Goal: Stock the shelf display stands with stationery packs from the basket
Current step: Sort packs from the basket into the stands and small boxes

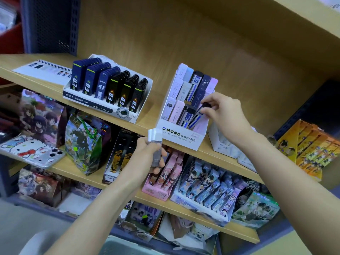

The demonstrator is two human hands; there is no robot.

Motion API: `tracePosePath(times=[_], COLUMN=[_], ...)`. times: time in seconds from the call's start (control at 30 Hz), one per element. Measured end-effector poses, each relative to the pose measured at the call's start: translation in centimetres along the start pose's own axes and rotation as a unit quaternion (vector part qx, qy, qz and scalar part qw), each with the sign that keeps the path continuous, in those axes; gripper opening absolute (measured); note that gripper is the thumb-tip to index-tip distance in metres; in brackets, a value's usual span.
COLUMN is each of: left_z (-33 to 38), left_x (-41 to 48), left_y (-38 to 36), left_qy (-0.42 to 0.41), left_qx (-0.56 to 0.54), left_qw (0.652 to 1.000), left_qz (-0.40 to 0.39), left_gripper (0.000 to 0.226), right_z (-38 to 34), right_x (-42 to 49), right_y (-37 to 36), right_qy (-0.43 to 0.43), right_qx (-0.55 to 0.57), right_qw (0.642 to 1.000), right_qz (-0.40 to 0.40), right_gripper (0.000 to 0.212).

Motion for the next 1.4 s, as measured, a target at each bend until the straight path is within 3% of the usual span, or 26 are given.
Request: tracePosePath(times=[0.1, 0.17, 0.27, 0.47, 0.63, 0.87, 1.0, 1.1, 1.2, 1.4], left_z=[0.1, 0.3, 0.6, 0.7, 0.9, 0.8, 0.6, 0.4, 0.6, 0.4], left_x=[-0.4, -0.6, -0.9, -1.0, -1.4, -1.7, -1.8, -1.7, -1.7, -1.4], left_y=[-0.2, -0.3, -0.3, -0.4, -0.6, -1.3, -1.6, -1.4, -1.2, -1.9], left_qy=[-0.011, -0.024, -0.039, -0.055, -0.072, -0.091, -0.087, -0.065, -0.058, -0.074], left_qx=[0.031, 0.043, 0.042, 0.052, 0.057, 0.084, 0.095, 0.076, 0.073, 0.109], left_qw=[0.999, 0.998, 0.998, 0.997, 0.995, 0.987, 0.986, 0.991, 0.993, 0.987], left_qz=[-0.014, -0.029, -0.038, -0.034, -0.049, -0.101, -0.108, -0.09, -0.075, -0.089], left_gripper=[0.005, 0.002, 0.014, 0.017, 0.02, 0.022, 0.03, 0.024, 0.016, 0.015], right_z=[-0.3, -0.5, -0.5, -0.1, -0.7, -2.6, -3.0, -2.6, -1.3, 3.7], right_x=[0.5, 0.8, 0.8, -0.1, -3.3, -7.1, -7.6, -7.5, -7.2, -7.3], right_y=[-1.0, -1.3, -1.6, -2.3, -2.3, -4.4, -4.2, -3.4, -2.0, 2.3], right_qy=[0.018, 0.029, 0.043, 0.053, 0.064, 0.014, -0.008, -0.014, -0.019, -0.07], right_qx=[-0.052, -0.08, -0.077, -0.077, 0.02, 0.161, 0.268, 0.323, 0.311, 0.169], right_qw=[0.996, 0.994, 0.996, 0.995, 0.993, 0.983, 0.959, 0.944, 0.95, 0.973], right_qz=[-0.066, -0.066, -0.026, 0.02, 0.101, -0.084, -0.093, -0.061, -0.007, 0.14], right_gripper=[0.017, 0.017, 0.022, 0.022, 0.013, 0.013, 0.01, 0.01, 0.012, 0.013])
Point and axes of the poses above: each hand's wrist, its own x-axis towards the middle knuckle, its own y-axis out of the back of the hand, z = x × y, the point moved 3 cm from there along x, towards the middle knuckle, and after that the axes turned 8 degrees about -z, right-handed, at the moved point
